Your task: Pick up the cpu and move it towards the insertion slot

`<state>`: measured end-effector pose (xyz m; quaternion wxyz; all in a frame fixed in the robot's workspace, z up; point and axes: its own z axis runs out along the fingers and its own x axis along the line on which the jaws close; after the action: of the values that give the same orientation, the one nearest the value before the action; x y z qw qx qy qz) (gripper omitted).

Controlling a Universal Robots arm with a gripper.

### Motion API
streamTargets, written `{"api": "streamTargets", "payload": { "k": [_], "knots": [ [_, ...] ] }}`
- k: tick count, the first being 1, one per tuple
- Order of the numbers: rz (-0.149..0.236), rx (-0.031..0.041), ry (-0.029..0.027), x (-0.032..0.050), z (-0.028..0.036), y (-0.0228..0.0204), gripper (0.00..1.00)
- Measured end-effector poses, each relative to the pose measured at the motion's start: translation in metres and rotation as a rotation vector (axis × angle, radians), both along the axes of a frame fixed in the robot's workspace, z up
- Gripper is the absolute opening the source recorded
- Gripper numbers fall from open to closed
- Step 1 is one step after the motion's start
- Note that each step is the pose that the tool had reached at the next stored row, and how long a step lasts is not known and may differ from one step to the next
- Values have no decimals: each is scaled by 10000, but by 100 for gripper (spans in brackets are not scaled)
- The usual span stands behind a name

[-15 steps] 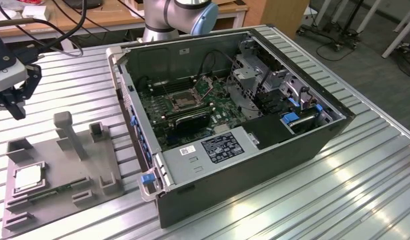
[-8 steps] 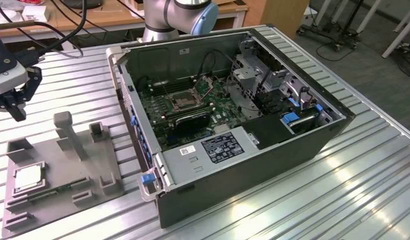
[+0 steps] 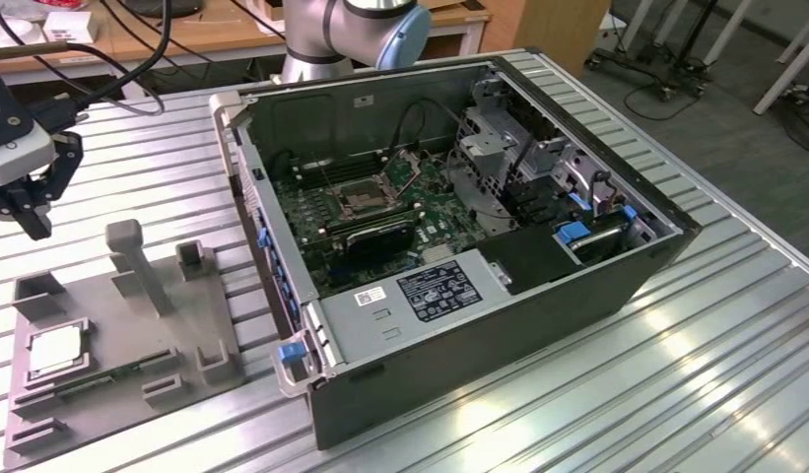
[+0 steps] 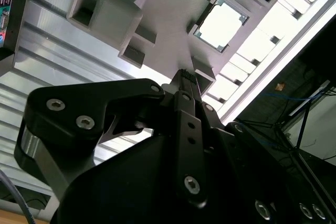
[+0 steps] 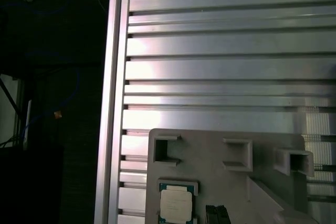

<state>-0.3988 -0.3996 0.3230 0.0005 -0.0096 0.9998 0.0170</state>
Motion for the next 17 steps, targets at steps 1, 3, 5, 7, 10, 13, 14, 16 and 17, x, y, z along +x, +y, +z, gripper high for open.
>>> {"api": "streamTargets", "payload": {
  "k": [1, 3, 5, 7, 10, 13, 14, 16, 17],
  "knots": [
    [0, 1, -3, -1, -5, 0, 11],
    [0, -3, 1, -4, -13, 0, 11],
    [0, -6, 2, -6, -20, 0, 11],
    [0, -7, 1, -7, -26, 0, 11],
    [-1, -14, -1, -10, -40, 0, 11],
    [0, -24, 0, -13, -68, 0, 11],
    [0, -29, -1, -14, -81, 0, 11],
    [-1, -47, 0, -15, -103, 0, 11],
    [0, -57, 0, -16, -113, 0, 11]
  ]
}}
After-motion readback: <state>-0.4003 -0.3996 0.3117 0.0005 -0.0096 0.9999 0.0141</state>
